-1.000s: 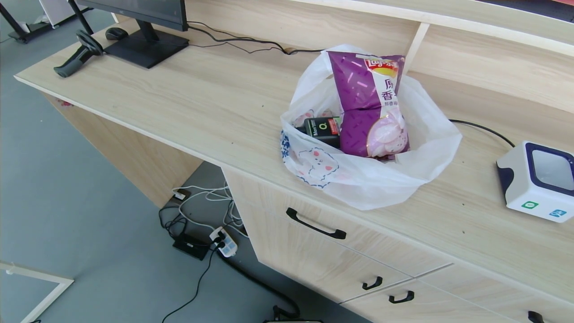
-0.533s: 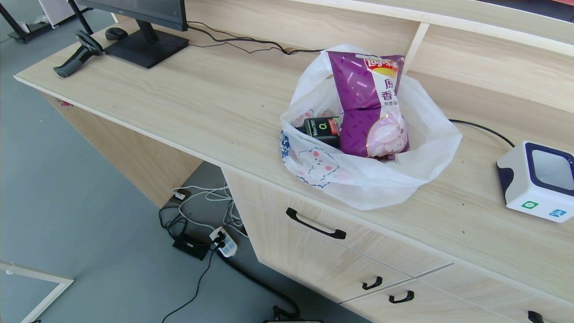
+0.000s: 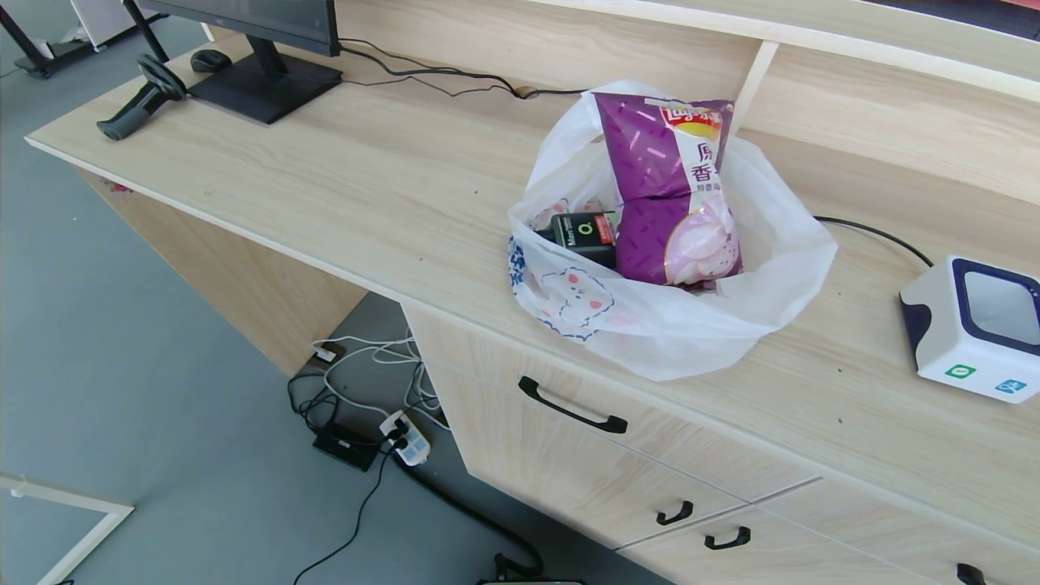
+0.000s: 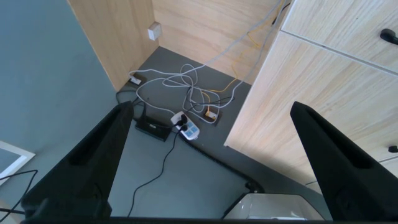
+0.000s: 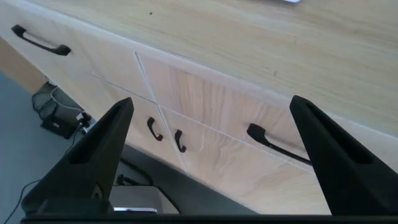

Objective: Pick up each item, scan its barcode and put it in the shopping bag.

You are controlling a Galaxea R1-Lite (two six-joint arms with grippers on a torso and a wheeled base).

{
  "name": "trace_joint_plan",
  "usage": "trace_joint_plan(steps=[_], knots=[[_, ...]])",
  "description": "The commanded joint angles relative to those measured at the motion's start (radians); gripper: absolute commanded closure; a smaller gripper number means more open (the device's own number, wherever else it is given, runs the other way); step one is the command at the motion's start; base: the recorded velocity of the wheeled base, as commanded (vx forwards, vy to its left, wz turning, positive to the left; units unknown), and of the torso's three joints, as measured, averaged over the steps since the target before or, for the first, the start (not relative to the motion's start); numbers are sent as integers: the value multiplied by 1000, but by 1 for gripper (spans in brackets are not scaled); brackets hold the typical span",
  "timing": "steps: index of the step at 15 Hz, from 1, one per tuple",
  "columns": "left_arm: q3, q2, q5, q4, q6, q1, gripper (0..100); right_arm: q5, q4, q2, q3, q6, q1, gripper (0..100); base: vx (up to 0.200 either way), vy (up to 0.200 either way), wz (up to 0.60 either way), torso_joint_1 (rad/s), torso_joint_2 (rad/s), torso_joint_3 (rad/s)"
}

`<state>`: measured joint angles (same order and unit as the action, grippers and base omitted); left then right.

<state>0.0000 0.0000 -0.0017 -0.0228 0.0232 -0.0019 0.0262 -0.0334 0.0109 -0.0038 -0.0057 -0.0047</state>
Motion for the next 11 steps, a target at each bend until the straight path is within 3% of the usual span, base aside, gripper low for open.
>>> trace_joint_plan(steps=[1,3,5,11], knots=[[0,2,0,0,0,0,0,-48,36,-5,-15,50,-3,0,0,0,0,0,0,0],[0,2,0,0,0,0,0,-23,26,-9,-10,-16,0,0,0,0,0,0,0,0],[0,2,0,0,0,0,0,-28,26,-9,-10,53,0,0,0,0,0,0,0,0],[0,2,0,0,0,0,0,-45,26,-9,-10,73,0,0,0,0,0,0,0,0]])
